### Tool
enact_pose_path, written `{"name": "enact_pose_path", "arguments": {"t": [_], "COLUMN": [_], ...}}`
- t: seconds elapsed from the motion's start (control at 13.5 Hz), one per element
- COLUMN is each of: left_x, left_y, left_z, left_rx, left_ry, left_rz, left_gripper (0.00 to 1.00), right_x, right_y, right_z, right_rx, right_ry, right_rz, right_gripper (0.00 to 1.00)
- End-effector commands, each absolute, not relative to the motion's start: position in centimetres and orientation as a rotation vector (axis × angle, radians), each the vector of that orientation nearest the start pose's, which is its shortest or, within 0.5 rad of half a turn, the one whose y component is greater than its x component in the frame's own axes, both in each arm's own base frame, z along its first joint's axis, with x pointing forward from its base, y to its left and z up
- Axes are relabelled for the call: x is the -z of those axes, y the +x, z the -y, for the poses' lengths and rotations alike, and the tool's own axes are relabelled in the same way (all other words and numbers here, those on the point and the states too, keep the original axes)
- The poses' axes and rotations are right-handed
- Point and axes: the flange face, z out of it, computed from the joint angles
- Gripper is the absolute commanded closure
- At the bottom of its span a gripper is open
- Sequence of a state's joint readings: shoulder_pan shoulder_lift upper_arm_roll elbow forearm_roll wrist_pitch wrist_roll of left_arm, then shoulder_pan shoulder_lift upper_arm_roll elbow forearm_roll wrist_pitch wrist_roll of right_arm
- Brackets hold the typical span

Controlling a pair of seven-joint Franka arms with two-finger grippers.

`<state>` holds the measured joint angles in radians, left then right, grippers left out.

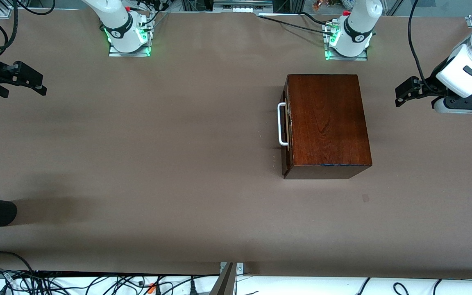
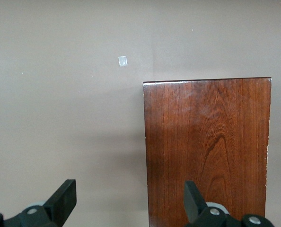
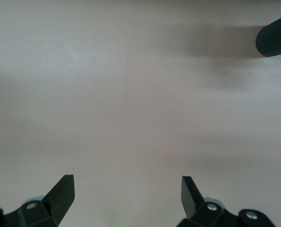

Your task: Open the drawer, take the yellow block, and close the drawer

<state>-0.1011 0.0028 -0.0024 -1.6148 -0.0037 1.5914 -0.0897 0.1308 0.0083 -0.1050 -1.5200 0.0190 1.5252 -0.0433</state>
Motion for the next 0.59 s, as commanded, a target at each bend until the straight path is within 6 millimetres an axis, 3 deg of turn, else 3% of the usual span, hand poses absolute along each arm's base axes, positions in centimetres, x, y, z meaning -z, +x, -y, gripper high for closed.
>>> {"name": "enact_pose_path", "arguments": {"t": [0.0, 0.52], "left_x": [-61.01, -60.90], "left_y": [54.76, 54.82], "left_z": [5.78, 5.88], "left_rx": [-0.028, -0.035], "left_ry": [-3.152, -3.161], "left_rz": [-0.019, -0.009], "left_gripper": [0.00, 0.00], "right_x": [-64.24, -64.24], "right_y": [55.23, 55.23], "right_z": [-1.68, -1.68], "right_rx": [-0.009, -0.009], "right_ry": [-3.122, -3.122], "right_rz": [0.109, 0.109], "right_gripper": [0.00, 0.00]}}
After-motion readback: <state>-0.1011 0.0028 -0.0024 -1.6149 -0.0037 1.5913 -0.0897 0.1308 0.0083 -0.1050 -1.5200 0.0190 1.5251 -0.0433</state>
